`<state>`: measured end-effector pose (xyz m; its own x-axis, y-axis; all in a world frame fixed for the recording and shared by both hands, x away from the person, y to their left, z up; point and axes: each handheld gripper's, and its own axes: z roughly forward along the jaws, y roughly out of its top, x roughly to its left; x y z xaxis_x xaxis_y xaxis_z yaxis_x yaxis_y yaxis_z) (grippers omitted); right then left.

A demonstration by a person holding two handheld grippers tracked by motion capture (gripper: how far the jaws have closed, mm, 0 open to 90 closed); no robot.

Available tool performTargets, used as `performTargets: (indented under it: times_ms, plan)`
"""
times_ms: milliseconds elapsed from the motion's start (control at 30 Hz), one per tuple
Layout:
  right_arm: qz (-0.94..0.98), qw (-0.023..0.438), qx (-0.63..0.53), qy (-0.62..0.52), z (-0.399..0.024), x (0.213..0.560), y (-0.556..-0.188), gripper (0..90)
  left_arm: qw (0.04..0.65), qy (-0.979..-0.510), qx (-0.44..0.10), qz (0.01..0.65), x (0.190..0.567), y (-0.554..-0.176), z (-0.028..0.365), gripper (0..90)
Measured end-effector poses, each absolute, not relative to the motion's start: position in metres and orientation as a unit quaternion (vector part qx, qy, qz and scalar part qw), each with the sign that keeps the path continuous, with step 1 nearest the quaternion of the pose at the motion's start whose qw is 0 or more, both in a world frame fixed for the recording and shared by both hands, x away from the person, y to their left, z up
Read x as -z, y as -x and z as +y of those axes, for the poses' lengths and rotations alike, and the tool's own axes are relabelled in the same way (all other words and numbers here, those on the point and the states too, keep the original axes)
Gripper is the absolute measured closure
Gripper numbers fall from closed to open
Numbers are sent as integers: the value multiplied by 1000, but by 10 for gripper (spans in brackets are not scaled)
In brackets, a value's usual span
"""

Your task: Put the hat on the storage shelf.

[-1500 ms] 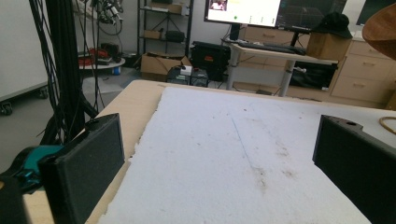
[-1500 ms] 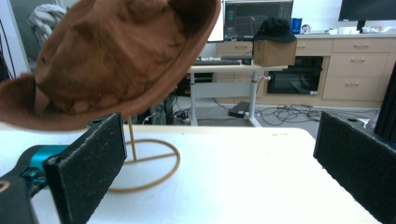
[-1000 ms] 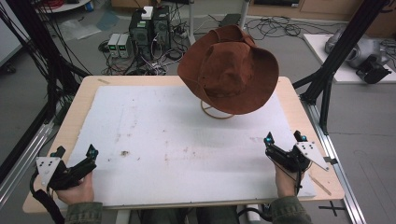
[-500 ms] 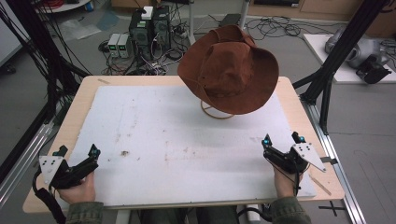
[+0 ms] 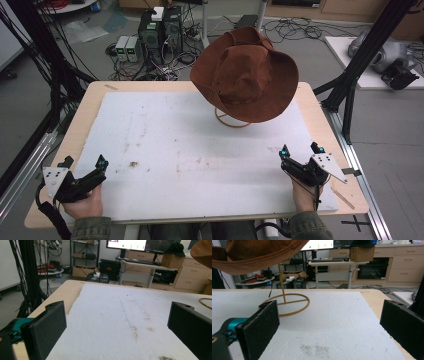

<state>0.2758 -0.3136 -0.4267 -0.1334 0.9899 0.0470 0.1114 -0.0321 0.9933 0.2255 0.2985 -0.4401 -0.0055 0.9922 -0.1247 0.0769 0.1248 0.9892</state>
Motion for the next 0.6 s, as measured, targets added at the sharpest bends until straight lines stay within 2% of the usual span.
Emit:
performTargets:
  times_ms: [600]
  plan:
    - [558, 417, -512, -503, -312, 431, -277, 17, 513, -486, -444, 551, 440, -226, 300, 24]
